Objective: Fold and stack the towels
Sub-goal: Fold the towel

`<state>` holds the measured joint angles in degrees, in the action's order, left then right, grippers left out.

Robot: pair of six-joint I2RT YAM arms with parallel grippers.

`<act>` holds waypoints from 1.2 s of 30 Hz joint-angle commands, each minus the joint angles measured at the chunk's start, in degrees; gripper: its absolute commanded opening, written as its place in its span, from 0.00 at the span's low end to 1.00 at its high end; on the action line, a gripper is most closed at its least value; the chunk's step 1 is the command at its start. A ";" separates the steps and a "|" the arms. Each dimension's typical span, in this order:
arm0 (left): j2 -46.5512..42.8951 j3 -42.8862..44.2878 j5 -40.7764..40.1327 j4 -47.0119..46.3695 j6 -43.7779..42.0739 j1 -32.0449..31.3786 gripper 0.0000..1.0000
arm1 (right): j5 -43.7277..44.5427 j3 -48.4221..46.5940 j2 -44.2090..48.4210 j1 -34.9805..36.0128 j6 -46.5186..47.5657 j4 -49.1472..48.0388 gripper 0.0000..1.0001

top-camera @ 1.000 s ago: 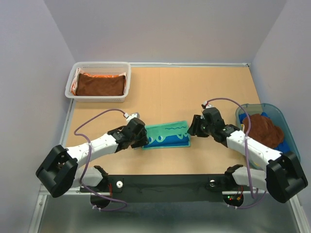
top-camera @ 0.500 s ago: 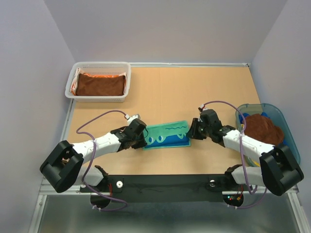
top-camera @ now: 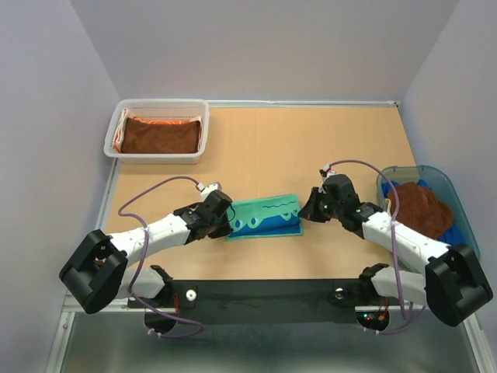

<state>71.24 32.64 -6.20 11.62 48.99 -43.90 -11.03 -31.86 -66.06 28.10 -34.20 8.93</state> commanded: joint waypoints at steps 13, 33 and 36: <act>-3.83 -2.93 0.92 1.22 0.49 1.45 0.05 | -2.42 5.31 -0.55 -0.50 -3.16 4.26 0.01; -5.85 -3.38 3.12 0.95 0.23 1.89 0.08 | -7.34 4.27 4.53 -0.50 -1.84 5.39 0.00; -7.61 -1.62 2.59 2.44 0.05 1.89 0.08 | -8.05 1.19 6.73 -0.50 -2.02 7.41 0.00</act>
<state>66.28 29.58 -2.59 11.97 49.19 -42.28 -17.52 -26.46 -61.69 28.08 -36.27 14.79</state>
